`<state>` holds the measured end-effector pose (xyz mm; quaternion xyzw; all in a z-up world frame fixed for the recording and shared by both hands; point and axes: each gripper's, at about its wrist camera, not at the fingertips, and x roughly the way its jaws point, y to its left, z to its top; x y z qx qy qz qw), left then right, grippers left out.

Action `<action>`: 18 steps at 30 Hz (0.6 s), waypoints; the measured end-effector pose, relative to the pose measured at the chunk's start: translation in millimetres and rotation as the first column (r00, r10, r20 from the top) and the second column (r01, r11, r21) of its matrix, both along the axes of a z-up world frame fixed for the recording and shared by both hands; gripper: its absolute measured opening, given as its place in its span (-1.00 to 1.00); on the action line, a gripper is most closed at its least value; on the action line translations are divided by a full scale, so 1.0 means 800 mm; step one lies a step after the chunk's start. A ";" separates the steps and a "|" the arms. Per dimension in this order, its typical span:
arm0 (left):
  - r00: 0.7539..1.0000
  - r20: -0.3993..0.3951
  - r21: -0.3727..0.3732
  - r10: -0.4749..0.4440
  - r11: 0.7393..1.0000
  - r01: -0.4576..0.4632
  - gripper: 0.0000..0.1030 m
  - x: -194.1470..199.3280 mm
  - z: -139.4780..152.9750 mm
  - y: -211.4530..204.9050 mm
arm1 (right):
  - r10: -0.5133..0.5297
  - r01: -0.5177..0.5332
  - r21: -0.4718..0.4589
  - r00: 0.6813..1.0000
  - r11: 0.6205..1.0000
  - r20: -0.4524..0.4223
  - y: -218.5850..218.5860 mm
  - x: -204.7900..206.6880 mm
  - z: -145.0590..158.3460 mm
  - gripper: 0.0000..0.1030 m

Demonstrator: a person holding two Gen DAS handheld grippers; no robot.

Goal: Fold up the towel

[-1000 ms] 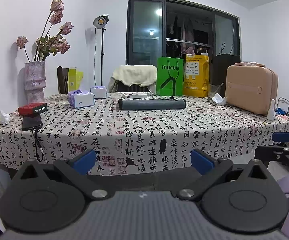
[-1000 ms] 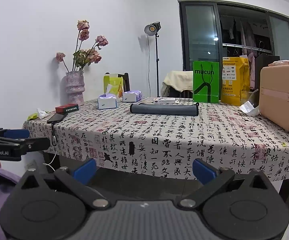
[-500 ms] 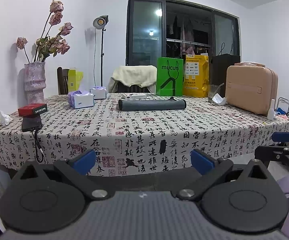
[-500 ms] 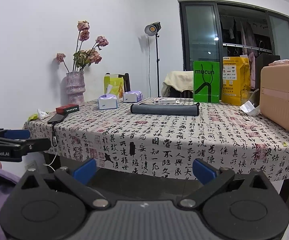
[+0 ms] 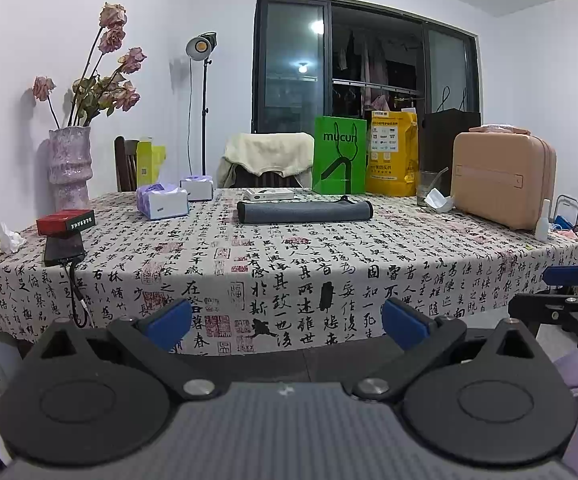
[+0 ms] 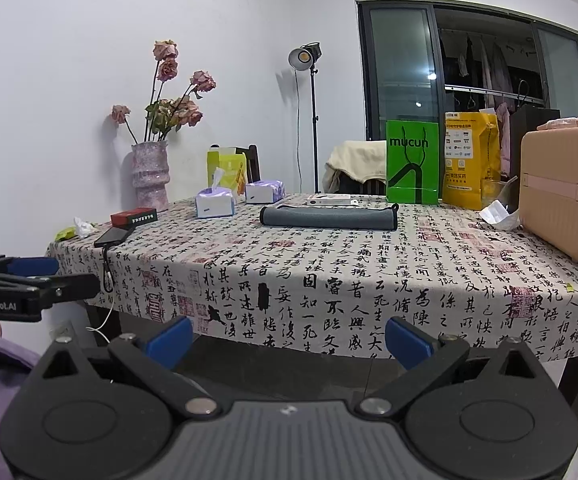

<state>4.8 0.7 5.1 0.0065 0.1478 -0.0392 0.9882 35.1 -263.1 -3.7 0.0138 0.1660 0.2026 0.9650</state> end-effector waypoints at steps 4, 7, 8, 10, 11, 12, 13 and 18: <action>1.000 0.000 0.000 0.000 1.000 0.000 1.00 0.000 0.000 0.000 | 0.000 0.000 0.000 1.000 1.000 0.000 0.000 0.000 0.000 1.00; 1.000 0.001 0.000 0.000 1.000 0.000 1.00 0.000 0.000 0.000 | 0.000 0.000 0.000 1.000 1.000 -0.001 0.000 0.000 0.000 1.00; 1.000 0.000 0.000 0.000 1.000 0.000 1.00 0.000 0.000 0.000 | 0.000 0.000 0.000 1.000 1.000 -0.001 0.000 0.000 0.000 1.00; 1.000 0.000 0.000 0.001 1.000 -0.001 1.00 0.001 0.000 0.000 | 0.000 0.000 0.000 1.000 1.000 0.000 0.000 0.000 0.000 1.00; 1.000 0.000 -0.001 0.000 1.000 0.000 1.00 0.001 0.000 0.000 | 0.000 0.000 0.000 1.000 1.000 0.000 -0.001 0.000 0.000 1.00; 1.000 0.000 -0.001 -0.001 1.000 0.001 1.00 0.000 0.000 0.000 | -0.001 0.001 0.000 1.000 1.000 0.001 0.000 0.000 0.000 1.00; 1.000 -0.001 -0.002 -0.001 1.000 0.001 1.00 0.001 0.001 0.000 | -0.001 0.001 0.000 1.000 1.000 0.001 -0.001 0.000 0.000 1.00; 1.000 -0.001 -0.001 -0.001 1.000 0.001 1.00 0.001 0.001 0.001 | -0.003 0.003 -0.001 1.000 1.000 0.002 0.000 0.001 -0.001 1.00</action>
